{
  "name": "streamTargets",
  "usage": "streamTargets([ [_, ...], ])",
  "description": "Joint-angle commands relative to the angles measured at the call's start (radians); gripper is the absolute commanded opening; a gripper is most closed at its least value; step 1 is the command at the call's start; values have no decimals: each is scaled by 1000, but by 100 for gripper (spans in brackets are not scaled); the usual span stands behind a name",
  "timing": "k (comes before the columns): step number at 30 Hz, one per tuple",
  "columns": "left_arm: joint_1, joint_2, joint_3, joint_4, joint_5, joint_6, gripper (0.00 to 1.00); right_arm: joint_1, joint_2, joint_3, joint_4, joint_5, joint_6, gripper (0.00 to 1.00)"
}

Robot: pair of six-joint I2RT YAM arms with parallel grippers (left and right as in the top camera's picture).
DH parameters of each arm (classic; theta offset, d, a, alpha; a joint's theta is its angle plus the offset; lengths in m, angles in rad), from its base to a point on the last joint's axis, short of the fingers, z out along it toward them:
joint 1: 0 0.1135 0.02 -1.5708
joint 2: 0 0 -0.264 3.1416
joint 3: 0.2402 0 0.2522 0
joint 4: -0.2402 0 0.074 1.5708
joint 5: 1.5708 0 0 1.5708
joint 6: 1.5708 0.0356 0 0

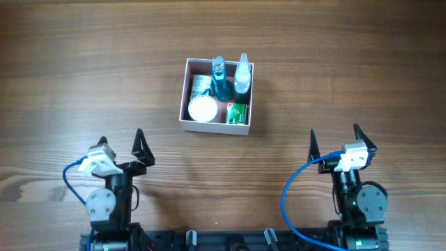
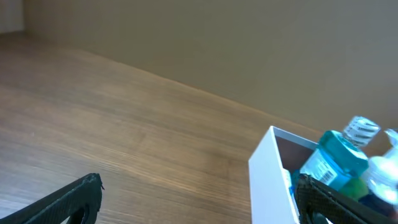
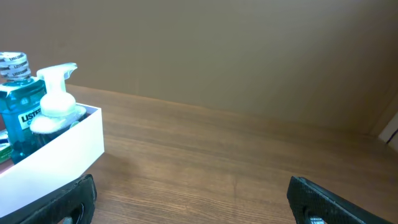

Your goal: Pack container

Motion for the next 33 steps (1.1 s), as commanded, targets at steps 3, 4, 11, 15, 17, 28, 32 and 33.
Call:
streamTargets([
  [3, 4, -11, -10, 10, 84, 24, 100, -5, 3, -1, 4, -15, 19, 100],
  [4, 4, -11, -10, 10, 84, 24, 100, -5, 3, -1, 4, -15, 19, 100],
  [11, -9, -11, -10, 11, 80, 24, 100, -5, 3, -1, 4, -15, 19, 100],
  [15, -31, -11, -10, 11, 80, 19, 100, -5, 3, -1, 4, -15, 19, 100],
  [17, -28, -11, -10, 11, 79, 20, 100, -5, 3, -1, 4, -15, 19, 100],
  [28, -28, -11, -10, 11, 79, 20, 100, -5, 3, -1, 4, -15, 19, 100],
  [32, -28, -11, -10, 11, 79, 20, 100, -5, 3, -1, 4, -15, 19, 100],
  [33, -28, -11, -10, 11, 79, 20, 100, -5, 3, -1, 4, -15, 19, 100],
])
